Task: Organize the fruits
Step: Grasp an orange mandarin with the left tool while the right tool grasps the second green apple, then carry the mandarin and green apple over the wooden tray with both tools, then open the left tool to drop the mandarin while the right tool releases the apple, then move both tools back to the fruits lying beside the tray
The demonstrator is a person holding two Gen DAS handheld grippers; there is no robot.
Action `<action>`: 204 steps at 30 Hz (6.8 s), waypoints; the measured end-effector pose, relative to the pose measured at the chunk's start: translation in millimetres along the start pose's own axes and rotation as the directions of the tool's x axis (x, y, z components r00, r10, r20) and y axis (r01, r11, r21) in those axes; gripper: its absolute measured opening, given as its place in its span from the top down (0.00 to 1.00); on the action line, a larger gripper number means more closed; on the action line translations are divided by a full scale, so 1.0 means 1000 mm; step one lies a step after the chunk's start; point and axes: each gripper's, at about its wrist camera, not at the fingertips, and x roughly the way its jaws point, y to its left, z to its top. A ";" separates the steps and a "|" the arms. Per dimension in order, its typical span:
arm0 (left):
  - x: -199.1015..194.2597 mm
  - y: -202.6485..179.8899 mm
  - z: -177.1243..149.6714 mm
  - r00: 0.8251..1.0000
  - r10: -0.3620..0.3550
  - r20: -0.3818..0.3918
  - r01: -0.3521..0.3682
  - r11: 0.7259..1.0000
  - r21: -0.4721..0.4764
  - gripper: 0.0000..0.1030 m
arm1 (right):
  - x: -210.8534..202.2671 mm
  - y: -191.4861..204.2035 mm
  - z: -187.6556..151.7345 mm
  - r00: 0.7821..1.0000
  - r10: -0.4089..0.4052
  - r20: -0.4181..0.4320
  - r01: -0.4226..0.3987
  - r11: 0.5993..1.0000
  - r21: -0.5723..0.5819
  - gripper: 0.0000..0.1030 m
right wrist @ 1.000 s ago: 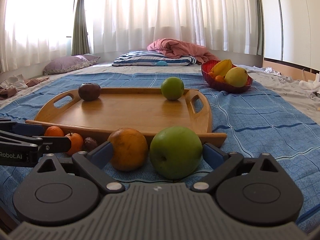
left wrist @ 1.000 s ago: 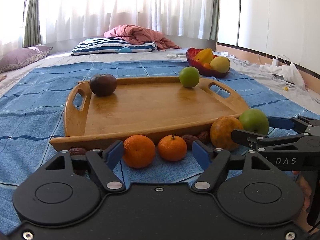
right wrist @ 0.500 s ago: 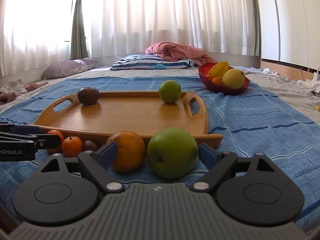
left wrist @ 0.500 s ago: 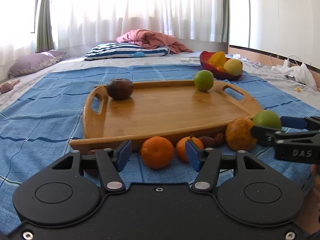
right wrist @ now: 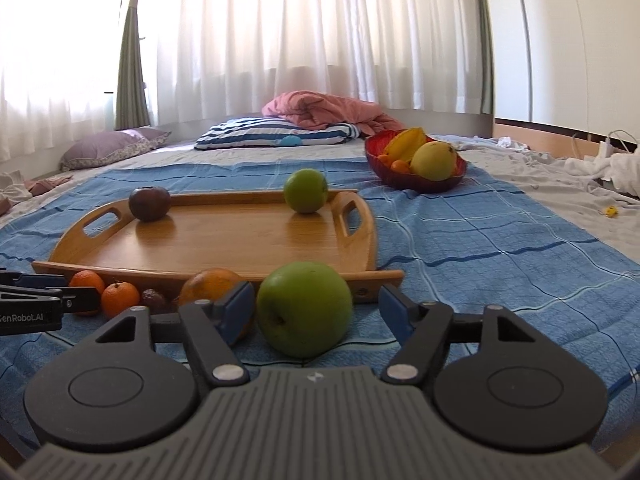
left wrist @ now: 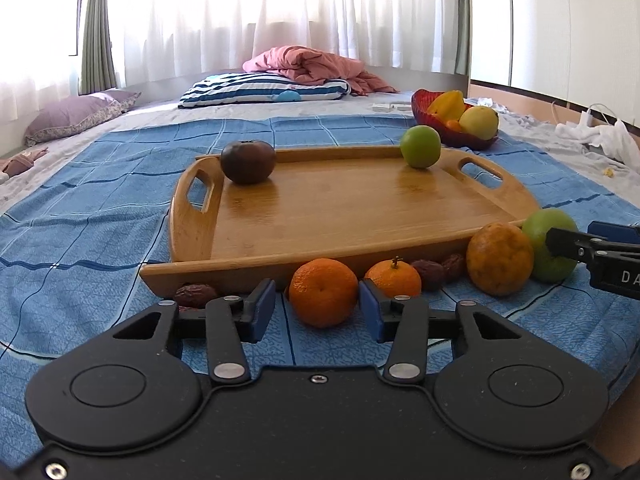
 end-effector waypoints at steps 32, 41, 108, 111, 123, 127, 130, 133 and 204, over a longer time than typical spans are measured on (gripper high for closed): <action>0.013 0.003 0.000 0.999 -0.013 -0.038 0.012 1.000 -0.029 0.61 | 0.020 0.001 -0.002 0.998 0.031 -0.062 -0.030 0.999 0.019 0.32; 0.012 0.002 0.001 0.999 -0.016 -0.036 0.015 0.999 -0.030 0.63 | 0.028 0.004 -0.002 0.997 0.025 -0.071 -0.024 1.000 0.015 0.34; 0.134 0.077 0.094 0.987 0.065 -0.146 -0.084 0.988 -0.129 0.64 | 0.191 -0.005 0.083 0.971 0.075 -0.229 -0.048 0.992 0.120 0.41; 0.136 0.078 0.094 0.988 0.060 -0.145 -0.081 0.987 -0.138 0.64 | 0.192 -0.004 0.083 0.971 0.074 -0.226 -0.050 0.992 0.112 0.41; 0.138 0.075 0.091 0.988 0.067 -0.137 -0.084 0.988 -0.129 0.64 | 0.193 -0.006 0.082 0.973 0.075 -0.218 -0.048 0.991 0.125 0.41; 0.138 0.075 0.091 0.988 0.069 -0.138 -0.086 0.988 -0.128 0.63 | 0.194 -0.001 0.085 0.969 0.054 -0.241 -0.033 0.995 0.090 0.40; 0.138 0.076 0.091 0.988 0.070 -0.138 -0.088 0.988 -0.130 0.63 | 0.196 0.004 0.090 0.961 0.041 -0.272 -0.028 0.998 0.051 0.40; 0.138 0.076 0.091 0.988 0.070 -0.139 -0.088 0.988 -0.129 0.62 | 0.198 0.008 0.092 0.958 0.036 -0.285 -0.039 0.999 -0.008 0.39; -0.010 0.050 0.010 1.000 0.016 0.026 -0.015 0.999 -0.036 0.00 | 0.018 0.037 0.012 0.993 0.018 0.114 -0.009 0.997 -0.078 0.00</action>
